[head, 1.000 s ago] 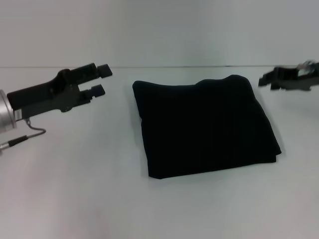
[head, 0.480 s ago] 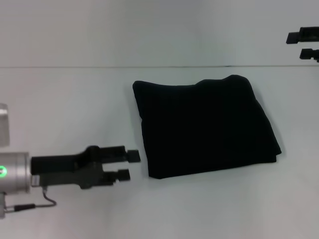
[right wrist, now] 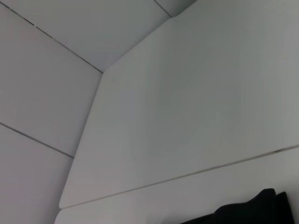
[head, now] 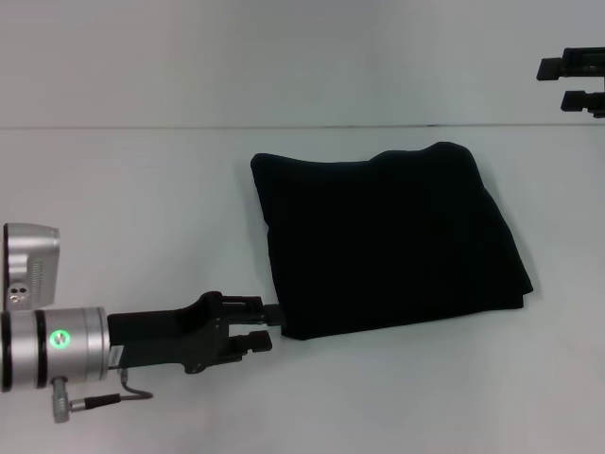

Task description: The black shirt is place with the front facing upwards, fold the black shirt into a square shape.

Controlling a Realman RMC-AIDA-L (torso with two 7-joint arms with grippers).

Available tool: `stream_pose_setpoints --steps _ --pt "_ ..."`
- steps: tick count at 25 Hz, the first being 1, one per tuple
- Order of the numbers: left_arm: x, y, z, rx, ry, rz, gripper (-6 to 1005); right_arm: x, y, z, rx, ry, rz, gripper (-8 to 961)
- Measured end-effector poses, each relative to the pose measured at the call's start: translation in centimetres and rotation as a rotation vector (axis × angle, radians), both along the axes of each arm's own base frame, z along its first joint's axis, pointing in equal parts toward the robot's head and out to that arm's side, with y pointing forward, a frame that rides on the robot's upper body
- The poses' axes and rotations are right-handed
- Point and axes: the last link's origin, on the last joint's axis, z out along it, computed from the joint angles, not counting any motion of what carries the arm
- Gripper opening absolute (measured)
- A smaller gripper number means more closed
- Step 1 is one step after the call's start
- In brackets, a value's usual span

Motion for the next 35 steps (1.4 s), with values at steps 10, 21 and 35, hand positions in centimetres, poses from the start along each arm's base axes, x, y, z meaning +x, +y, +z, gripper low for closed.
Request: stream_pose_setpoints --steps 10,21,35 --pt "-0.1 0.8 -2.2 -0.011 0.089 0.022 407 -0.1 0.0 0.0 0.000 0.001 0.005 763" --pt "0.1 1.8 -3.2 0.000 0.139 0.036 417 0.2 -0.1 0.2 0.009 0.016 -0.004 763" --pt "0.8 2.5 -4.2 0.007 0.155 0.035 387 0.4 -0.3 0.4 0.014 0.020 -0.005 764"
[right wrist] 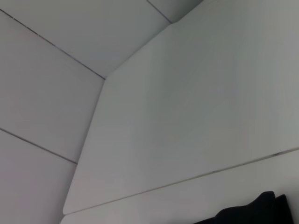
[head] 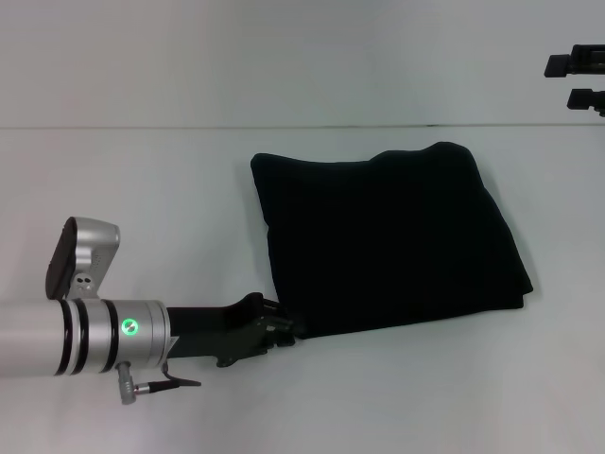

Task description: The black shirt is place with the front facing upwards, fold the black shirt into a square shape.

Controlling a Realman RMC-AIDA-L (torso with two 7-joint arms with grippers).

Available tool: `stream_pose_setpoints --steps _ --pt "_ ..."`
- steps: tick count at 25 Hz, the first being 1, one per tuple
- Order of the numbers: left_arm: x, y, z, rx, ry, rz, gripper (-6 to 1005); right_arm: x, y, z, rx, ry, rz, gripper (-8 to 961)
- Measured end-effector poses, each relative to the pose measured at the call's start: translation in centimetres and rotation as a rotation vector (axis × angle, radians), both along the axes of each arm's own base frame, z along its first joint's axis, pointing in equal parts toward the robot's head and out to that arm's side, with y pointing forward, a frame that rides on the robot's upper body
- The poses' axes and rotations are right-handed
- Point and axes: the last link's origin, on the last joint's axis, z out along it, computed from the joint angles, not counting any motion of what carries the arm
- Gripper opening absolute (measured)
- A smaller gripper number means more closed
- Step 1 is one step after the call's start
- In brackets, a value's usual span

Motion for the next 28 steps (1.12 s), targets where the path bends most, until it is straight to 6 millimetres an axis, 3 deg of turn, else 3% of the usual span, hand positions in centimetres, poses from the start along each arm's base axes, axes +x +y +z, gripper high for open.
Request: stream_pose_setpoints --steps 9,11,22,28 --pt "-0.1 -0.1 0.1 0.001 -0.006 0.000 255 0.1 0.0 0.1 0.005 0.001 -0.002 762" --pt "-0.1 -0.2 0.2 -0.001 -0.006 -0.007 30 0.1 0.0 0.1 0.006 0.001 -0.003 761" --pt "-3.1 -2.9 3.4 0.044 -0.049 0.019 31 0.5 -0.3 0.2 0.007 0.004 -0.012 763" --pt "-3.2 -3.3 4.0 0.031 -0.048 -0.015 50 0.5 -0.2 0.2 0.010 0.006 -0.011 762"
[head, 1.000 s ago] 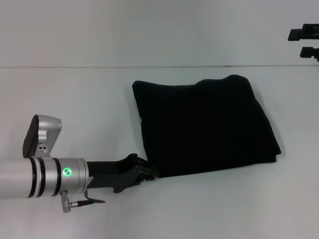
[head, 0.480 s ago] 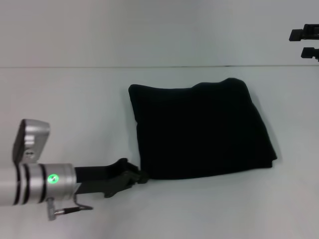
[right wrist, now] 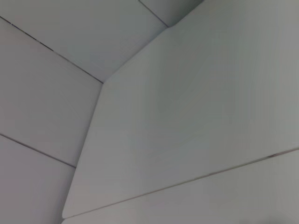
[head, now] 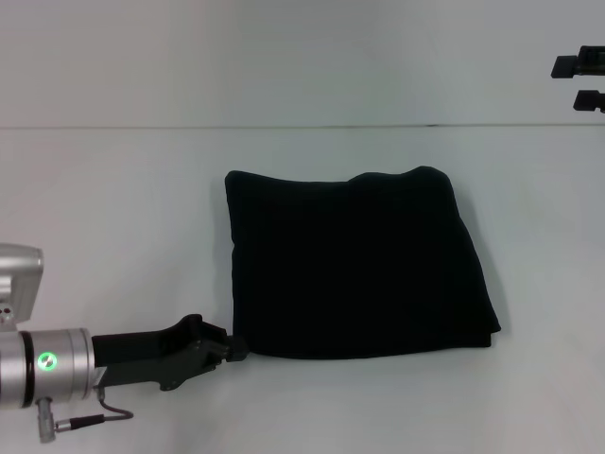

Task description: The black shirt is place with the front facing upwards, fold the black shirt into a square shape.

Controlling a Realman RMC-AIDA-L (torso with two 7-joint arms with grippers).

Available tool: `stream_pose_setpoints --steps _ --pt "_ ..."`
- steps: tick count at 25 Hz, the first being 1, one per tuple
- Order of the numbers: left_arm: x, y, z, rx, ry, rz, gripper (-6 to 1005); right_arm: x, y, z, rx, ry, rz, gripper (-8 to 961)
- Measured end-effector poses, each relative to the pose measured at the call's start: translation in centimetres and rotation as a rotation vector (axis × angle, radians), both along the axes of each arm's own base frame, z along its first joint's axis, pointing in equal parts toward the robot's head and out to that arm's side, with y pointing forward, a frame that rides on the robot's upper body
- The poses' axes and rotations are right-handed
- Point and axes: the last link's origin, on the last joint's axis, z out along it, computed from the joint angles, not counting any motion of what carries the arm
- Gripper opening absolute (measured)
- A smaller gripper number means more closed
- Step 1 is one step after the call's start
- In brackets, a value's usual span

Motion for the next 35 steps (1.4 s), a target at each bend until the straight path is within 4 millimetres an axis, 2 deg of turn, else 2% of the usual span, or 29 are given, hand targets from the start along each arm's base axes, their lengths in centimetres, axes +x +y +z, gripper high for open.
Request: stream_pose_setpoints --steps 6,8,10,11,14,16,18,22,24,26,29,35 --pt "-0.3 0.1 1.4 -0.018 0.033 -0.044 69 -0.1 0.0 0.0 -0.001 -0.008 0.010 763" --pt "-0.7 0.0 2.5 -0.013 0.034 -0.050 75 0.0 0.0 -0.1 0.000 -0.016 0.020 762" --pt "-1.0 -0.3 4.4 0.016 0.023 -0.077 81 0.1 -0.2 -0.1 -0.001 -0.029 0.043 762" --pt "-1.1 -0.4 5.3 0.038 0.018 -0.102 117 0.2 -0.4 -0.2 -0.001 -0.042 0.069 762" --pt "-0.5 -0.4 7.7 0.143 0.020 -0.304 226 0.3 -1.6 -1.4 -0.026 -0.109 0.224 761" --pt "0.0 -0.3 8.4 0.205 0.049 -0.464 299 0.4 -3.0 -2.9 -0.054 -0.140 0.350 761" --pt "0.5 -0.1 8.3 0.255 0.098 -0.621 534 0.7 -4.6 -4.5 -0.060 -0.161 0.485 761" --pt "1.8 1.4 7.8 0.320 0.177 -0.821 675 1.8 -7.2 -7.6 0.022 -0.285 0.761 762" --pt "2.6 2.3 7.7 0.336 0.206 -0.890 745 2.2 -8.1 -8.8 0.070 -0.320 0.837 762" --pt "3.7 3.5 7.4 0.346 0.236 -0.960 803 2.4 -8.8 -9.6 0.091 -0.327 0.864 762" --pt "4.6 4.3 6.7 0.347 0.257 -1.013 890 2.6 -9.3 -10.3 0.086 -0.324 0.868 762" --pt "5.5 5.2 5.5 0.350 0.301 -1.046 891 3.7 -10.0 -10.6 0.101 -0.338 0.843 763"
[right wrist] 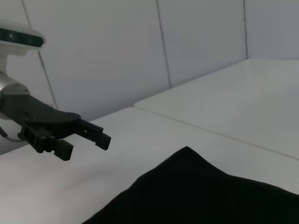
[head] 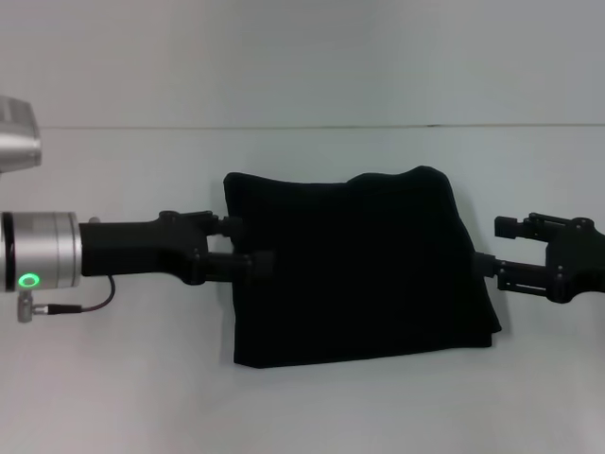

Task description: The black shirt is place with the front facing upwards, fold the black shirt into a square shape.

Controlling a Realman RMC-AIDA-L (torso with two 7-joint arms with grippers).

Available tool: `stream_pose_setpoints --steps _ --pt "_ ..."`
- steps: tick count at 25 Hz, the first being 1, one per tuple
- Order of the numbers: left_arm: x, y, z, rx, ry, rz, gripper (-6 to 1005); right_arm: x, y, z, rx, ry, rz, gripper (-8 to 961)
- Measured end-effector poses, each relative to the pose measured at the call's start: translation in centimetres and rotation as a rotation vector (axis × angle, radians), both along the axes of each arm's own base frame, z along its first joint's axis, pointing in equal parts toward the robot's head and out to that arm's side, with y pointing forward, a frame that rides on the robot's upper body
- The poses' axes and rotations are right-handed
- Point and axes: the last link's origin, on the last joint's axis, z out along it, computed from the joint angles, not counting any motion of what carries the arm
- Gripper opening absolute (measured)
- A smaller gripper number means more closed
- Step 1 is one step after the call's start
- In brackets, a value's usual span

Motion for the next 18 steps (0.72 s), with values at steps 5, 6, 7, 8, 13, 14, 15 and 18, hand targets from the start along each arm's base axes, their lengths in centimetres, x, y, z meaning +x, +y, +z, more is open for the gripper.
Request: stream_pose_setpoints --steps 5,6,7,8,13,14,15,18 --pt "0.9 0.5 -0.2 -0.004 -0.006 -0.015 891 0.6 -0.4 0.4 0.008 0.011 -0.023 763" --pt "1.1 0.6 -0.3 -0.006 -0.006 -0.020 891 0.6 -0.4 0.4 0.007 0.009 -0.020 763" --pt "1.3 0.7 -0.4 -0.008 -0.004 -0.026 891 0.6 -0.4 0.4 0.007 0.009 -0.020 763" --pt "1.4 0.7 -0.5 -0.014 0.003 -0.034 891 0.6 -0.4 0.3 0.006 0.004 -0.017 764" --pt "1.9 1.0 -1.0 -0.031 0.030 -0.038 890 0.0 0.2 -0.2 0.004 -0.002 -0.013 764" --pt "1.9 1.0 -1.0 -0.031 0.030 -0.038 890 0.0 0.2 -0.2 0.004 -0.002 -0.013 764" --pt "1.9 1.1 -1.0 -0.031 0.030 -0.035 890 -0.1 0.3 -0.2 0.000 0.004 -0.016 763" --pt "2.0 1.0 -1.4 -0.032 0.029 -0.036 891 -0.4 0.3 -0.4 -0.012 0.019 -0.019 762"
